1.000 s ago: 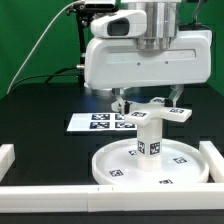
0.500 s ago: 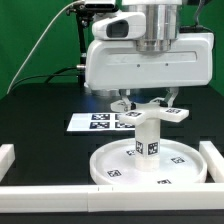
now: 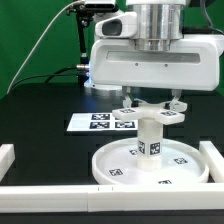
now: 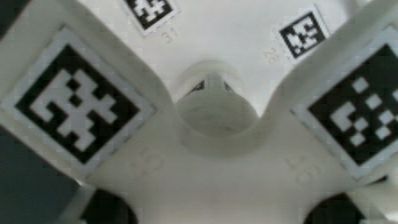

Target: Assemble round table

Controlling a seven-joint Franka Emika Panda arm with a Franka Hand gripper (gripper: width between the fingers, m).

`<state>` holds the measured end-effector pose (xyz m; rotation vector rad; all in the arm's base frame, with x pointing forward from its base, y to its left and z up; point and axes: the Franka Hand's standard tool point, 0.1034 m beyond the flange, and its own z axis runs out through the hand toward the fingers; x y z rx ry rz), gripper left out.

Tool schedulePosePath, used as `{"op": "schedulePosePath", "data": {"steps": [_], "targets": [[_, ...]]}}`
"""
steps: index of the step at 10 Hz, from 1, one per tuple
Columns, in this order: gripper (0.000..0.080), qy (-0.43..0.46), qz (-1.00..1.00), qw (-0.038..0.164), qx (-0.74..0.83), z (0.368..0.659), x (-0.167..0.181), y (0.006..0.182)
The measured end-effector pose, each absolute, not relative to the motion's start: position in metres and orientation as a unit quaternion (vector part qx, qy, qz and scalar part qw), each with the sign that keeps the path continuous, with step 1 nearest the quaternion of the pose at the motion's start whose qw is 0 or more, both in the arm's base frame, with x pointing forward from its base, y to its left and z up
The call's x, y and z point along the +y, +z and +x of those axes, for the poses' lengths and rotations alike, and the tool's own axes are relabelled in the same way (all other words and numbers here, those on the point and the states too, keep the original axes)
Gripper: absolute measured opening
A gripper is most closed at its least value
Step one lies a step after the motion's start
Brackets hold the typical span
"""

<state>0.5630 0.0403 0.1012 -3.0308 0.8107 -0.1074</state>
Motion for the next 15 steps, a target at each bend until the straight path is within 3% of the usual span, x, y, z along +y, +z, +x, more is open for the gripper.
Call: {"op": "schedulePosePath", "data": {"steps": [3, 6, 8, 10, 15], "targets": [[0.0442, -0.027, -0.875, 0.026, 0.483, 0.563, 0.04, 0.101], [0.0442, -0.018, -0.81, 0.037, 0.584, 0.562, 0.039, 0.1], [0.0442, -0.018, -0.81, 0.037, 0.585, 0.562, 0.039, 0.1], [0.0609, -0.017, -0.83, 0.038, 0.557, 0.563, 0.037, 0.106], [0.0648, -0.016, -0.908, 0.048, 0.416, 0.563, 0.045, 0.129]]}}
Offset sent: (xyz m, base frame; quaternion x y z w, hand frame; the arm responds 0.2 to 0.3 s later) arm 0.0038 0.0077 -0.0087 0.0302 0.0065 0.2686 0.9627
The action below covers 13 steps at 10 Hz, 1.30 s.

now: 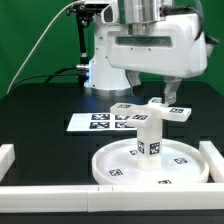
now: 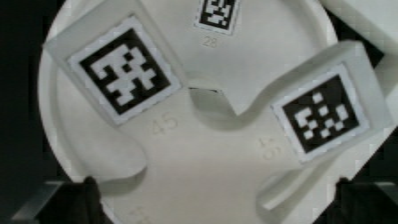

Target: Assemble round table

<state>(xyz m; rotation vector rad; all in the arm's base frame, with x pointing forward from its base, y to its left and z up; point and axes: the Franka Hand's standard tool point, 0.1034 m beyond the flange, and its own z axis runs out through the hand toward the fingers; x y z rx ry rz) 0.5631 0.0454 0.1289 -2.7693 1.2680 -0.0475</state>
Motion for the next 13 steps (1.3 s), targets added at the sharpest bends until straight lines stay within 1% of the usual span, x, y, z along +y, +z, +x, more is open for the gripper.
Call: {"op": "schedulePosePath", "data": {"steps": [2, 3, 6, 7, 8, 10, 12, 13], "targets": [[0.0648, -0.026, -0.954, 0.043, 0.294, 0.5622, 0.0497, 0.127], [0.0648, -0.029, -0.976, 0.033, 0.213, 0.5627, 0.0534, 0.128], [0.0648, -0.033, -0.994, 0.029, 0.101, 0.563, 0.0514, 0.1275], [0.0648, -0.034, -0.999, 0.018, 0.028, 0.5632, 0.0503, 0.1277], [0.0648, -0.035, -0.997, 0.003, -0.065, 0.5637, 0.0498, 0.1281], [0.0648, -0.033, -0.979, -0.007, -0.199, 0.5632, 0.0489, 0.1269], [0.0648, -0.032, -0.967, -0.01, -0.254, 0.5634, 0.0465, 0.1268], [0.0648, -0.032, -0.969, -0.01, -0.247, 0.5634, 0.0466, 0.1268]]}}
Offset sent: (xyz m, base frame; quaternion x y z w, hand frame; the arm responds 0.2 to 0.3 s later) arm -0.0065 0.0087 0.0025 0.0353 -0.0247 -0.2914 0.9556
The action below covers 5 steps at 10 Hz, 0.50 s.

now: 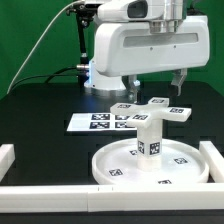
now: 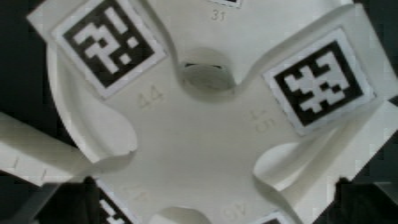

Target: Assemble round table

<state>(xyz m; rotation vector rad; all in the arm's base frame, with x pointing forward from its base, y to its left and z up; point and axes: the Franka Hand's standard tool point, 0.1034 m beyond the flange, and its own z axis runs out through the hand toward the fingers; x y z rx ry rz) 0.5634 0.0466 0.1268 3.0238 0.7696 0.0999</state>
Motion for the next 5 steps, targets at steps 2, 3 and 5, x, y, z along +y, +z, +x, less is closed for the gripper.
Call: {"op": "schedulePosePath", "data": {"steps": [2, 3, 5], "targets": [[0.0648, 0.03, 0.976, 0.001, 0.214, 0.566, 0.04, 0.125], [0.0648, 0.03, 0.981, -0.007, 0.194, 0.567, 0.034, 0.124], [0.0648, 0.027, 0.986, -0.005, 0.167, 0.566, 0.033, 0.12]]}}
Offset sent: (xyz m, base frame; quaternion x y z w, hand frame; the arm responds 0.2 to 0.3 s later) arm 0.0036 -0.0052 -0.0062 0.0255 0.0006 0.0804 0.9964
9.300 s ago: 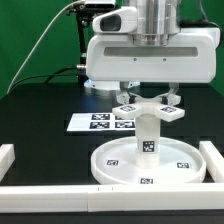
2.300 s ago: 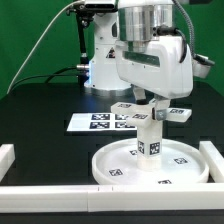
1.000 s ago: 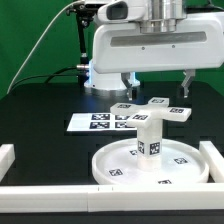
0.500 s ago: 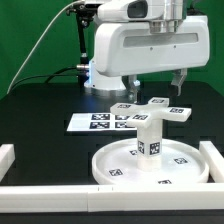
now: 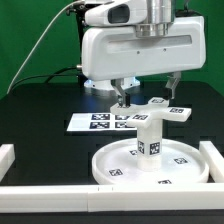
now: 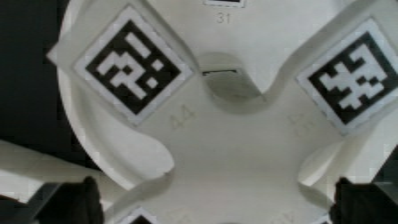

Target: Assemble round table

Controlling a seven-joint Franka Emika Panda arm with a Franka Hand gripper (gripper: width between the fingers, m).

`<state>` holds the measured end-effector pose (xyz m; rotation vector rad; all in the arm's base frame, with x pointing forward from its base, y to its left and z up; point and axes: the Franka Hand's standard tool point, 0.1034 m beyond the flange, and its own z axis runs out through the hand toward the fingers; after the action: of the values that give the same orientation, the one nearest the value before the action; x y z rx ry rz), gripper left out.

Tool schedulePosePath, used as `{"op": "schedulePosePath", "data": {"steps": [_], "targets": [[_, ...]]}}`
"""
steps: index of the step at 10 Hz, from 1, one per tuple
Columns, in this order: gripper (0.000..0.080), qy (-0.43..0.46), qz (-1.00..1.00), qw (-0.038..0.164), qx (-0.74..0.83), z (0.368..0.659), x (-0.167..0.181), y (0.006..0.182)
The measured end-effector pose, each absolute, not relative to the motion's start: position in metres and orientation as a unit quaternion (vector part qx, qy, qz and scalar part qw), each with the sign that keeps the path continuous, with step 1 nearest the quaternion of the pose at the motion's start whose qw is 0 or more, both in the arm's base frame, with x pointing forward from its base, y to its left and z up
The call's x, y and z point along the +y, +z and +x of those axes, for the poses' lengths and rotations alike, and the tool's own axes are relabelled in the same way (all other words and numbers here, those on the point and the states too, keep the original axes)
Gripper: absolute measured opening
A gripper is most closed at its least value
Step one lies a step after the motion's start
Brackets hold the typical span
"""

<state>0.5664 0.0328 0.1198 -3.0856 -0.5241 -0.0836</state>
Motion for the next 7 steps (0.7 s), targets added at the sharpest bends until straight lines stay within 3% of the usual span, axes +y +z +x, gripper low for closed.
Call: {"op": "schedulePosePath", "data": {"steps": [3, 7], "targets": [[0.0648, -0.024, -0.986, 0.005, -0.165, 0.563, 0.049, 0.11], [0.0649, -0.023, -0.986, 0.002, -0.165, 0.562, 0.045, 0.103]]}}
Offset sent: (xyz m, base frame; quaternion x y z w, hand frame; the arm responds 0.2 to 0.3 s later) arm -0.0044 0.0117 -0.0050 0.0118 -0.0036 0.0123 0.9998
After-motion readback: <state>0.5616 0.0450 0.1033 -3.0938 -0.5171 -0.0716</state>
